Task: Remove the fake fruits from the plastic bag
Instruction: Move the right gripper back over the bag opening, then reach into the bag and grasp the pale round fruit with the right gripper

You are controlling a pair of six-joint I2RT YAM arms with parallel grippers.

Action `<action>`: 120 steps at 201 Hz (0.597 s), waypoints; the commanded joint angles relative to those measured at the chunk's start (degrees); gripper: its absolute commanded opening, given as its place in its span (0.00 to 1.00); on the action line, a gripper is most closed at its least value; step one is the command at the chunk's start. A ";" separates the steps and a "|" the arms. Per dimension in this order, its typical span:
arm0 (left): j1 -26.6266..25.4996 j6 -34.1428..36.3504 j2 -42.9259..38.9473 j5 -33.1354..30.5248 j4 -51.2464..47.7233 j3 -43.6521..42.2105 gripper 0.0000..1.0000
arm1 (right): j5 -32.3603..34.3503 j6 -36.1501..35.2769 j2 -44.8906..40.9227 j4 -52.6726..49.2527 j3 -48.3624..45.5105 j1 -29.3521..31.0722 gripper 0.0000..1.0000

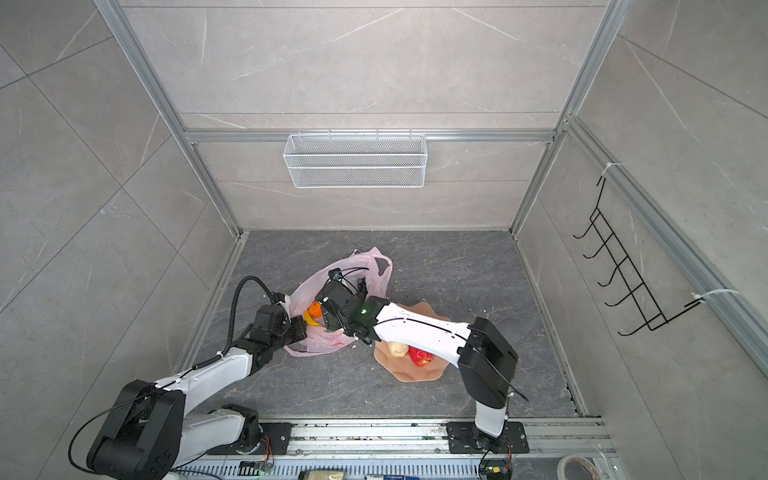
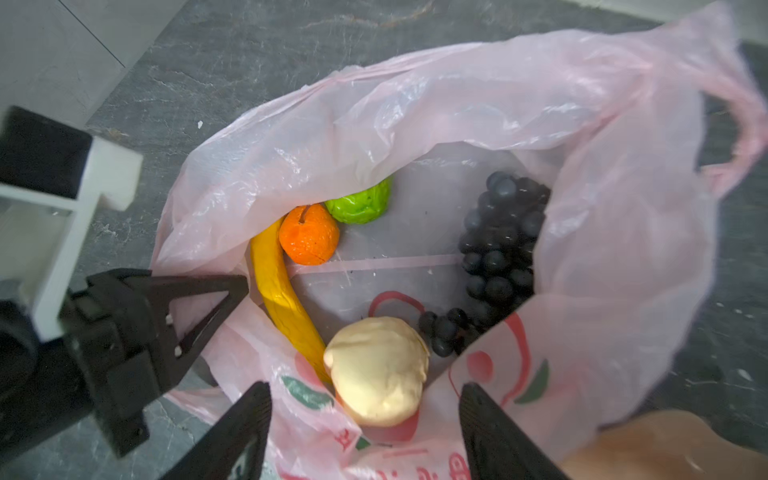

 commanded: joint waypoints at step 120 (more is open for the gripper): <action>-1.22 1.18 -0.68 -0.78 -0.48 2.46 0.07 | -7.28 9.58 15.99 -14.04 9.47 -1.74 0.78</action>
